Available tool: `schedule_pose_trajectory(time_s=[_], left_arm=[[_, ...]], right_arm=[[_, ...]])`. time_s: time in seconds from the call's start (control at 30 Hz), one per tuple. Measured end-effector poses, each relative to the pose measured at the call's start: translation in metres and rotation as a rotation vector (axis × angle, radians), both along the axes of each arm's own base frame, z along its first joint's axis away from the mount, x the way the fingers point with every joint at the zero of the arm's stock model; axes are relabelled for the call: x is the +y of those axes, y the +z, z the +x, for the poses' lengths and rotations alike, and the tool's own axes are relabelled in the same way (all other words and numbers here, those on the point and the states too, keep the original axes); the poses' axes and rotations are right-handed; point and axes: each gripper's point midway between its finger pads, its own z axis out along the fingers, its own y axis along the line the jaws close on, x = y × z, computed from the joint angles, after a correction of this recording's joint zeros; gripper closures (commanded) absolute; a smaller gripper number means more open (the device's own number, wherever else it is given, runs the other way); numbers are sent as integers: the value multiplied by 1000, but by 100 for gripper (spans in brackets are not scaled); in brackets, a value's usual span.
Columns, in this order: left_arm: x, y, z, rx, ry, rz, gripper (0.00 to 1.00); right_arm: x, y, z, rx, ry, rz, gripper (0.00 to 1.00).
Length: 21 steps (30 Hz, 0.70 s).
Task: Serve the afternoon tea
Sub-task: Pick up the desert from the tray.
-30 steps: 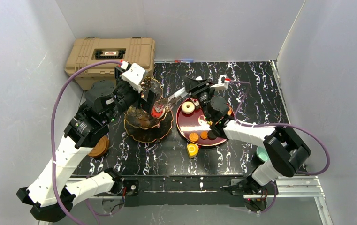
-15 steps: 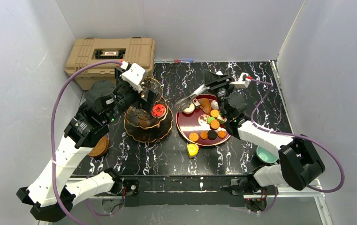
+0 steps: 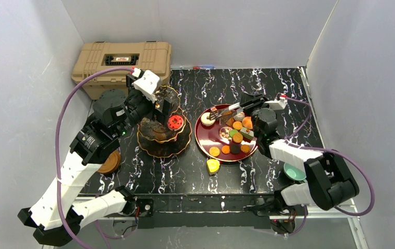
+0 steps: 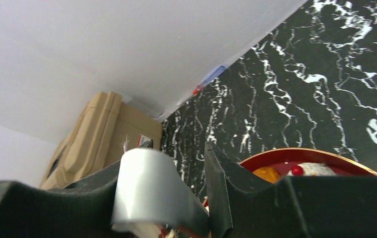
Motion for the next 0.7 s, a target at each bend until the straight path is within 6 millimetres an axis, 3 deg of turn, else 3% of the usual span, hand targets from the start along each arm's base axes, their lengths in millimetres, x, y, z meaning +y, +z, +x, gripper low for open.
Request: schedule_pose_trajectory(time_s=[0.3, 0.53, 0.7], left_arm=[[1, 1, -1, -2, 0, -2, 2], [1, 2, -2, -6, 0, -2, 2], [2, 3, -2, -8, 0, -4, 2]], right_arm=[[-9, -50, 20, 90, -45, -21, 55], [-5, -62, 23, 106, -28, -10, 64], [0, -68, 17, 119, 0, -8, 61]])
